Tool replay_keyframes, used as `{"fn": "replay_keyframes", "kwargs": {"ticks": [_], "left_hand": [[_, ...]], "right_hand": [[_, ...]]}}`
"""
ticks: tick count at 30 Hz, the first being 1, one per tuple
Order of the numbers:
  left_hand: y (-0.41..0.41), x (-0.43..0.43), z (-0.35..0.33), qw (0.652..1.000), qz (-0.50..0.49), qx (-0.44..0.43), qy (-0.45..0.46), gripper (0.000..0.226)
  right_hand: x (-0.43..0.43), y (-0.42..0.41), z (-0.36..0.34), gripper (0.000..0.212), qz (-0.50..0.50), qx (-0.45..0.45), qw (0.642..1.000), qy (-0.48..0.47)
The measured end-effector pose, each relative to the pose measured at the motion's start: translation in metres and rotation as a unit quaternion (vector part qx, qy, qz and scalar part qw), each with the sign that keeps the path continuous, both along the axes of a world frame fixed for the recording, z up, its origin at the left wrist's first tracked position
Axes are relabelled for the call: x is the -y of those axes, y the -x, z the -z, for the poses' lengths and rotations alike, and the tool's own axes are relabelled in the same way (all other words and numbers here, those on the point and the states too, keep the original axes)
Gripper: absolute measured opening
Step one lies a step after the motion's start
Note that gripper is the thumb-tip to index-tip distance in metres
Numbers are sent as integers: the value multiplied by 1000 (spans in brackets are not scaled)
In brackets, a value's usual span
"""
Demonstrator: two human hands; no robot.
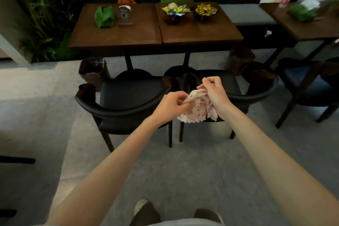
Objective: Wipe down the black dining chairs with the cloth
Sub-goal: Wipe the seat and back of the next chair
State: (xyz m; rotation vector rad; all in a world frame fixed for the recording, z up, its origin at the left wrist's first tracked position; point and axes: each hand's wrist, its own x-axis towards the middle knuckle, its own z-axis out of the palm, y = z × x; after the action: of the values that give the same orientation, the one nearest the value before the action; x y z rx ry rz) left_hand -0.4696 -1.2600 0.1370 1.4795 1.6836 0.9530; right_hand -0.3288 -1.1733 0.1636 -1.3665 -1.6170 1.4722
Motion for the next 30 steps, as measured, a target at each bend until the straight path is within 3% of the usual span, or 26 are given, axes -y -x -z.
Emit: {"fn": "replay_keyframes", "kwargs": {"ticks": [6, 13, 16, 20, 23, 30], "left_hand": [[-101, -37, 5, 999, -37, -6, -33, 15], [-228, -97, 9, 997, -61, -16, -37, 15], [-272, -124, 5, 998, -59, -27, -25, 16], [-309, -168, 0, 998, -59, -21, -14, 10], [-321, -206, 4, 998, -62, -13, -11, 9], [-341, -333, 36, 999, -47, 21, 9, 9]], "right_hand": [[-22, -136, -3, 24, -106, 16, 994, -24], [-67, -278, 2, 37, -237, 121, 964, -18], [-88, -314, 9, 40, -229, 163, 957, -73], [-127, -345, 18, 14, -197, 114, 968, -106], [-165, -364, 17, 8, -177, 105, 971, -120], [-315, -408, 35, 15, -171, 139, 963, -155]]}}
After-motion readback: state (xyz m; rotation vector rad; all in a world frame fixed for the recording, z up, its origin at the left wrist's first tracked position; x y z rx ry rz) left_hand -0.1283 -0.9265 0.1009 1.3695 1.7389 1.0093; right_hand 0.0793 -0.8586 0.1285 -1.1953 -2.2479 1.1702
